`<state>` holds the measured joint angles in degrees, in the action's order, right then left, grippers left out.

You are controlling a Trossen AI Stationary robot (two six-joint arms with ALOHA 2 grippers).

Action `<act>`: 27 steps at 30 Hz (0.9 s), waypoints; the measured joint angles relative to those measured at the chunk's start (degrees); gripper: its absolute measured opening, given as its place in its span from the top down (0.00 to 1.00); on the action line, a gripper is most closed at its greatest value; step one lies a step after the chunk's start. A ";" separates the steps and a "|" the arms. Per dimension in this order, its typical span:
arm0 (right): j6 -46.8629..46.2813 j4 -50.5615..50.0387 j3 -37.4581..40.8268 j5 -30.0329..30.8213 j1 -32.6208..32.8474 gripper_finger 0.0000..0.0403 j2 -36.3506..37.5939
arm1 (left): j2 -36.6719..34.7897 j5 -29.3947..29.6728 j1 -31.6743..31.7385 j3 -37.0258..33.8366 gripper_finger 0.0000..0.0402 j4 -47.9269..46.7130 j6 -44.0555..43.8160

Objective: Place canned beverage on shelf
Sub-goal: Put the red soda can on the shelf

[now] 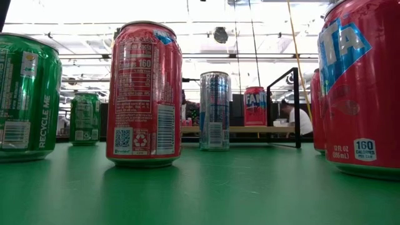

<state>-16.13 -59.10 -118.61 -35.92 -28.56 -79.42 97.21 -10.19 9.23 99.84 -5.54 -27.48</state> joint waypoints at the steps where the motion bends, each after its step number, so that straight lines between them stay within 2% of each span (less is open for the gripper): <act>1: 0.46 -0.02 0.00 0.02 -0.02 0.20 0.00 | -0.03 -0.12 0.03 0.01 0.30 -0.18 0.06; 6: 3.10 -0.59 0.00 0.71 -0.32 0.29 0.02 | -0.09 0.05 0.09 0.01 0.30 -0.77 1.97; 11: 8.58 -1.19 0.00 1.93 -1.39 0.28 0.04 | -0.09 3.86 0.07 0.01 0.16 -0.89 1.91; 16: 16.28 -5.05 0.02 8.49 -1.48 0.27 0.04 | -0.11 7.68 0.54 0.10 0.05 -2.33 1.99; 20: 20.85 -8.95 0.02 11.93 -1.51 0.28 -0.74 | -0.60 7.66 1.17 0.10 0.04 -8.31 0.77; 27: 27.28 -9.08 0.02 10.96 -3.49 0.28 -7.32 | -3.58 7.52 2.52 0.01 0.04 -17.81 0.37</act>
<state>11.16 -68.18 -118.58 -24.96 -32.06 -86.74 93.63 -2.66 11.75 99.85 -23.35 -27.11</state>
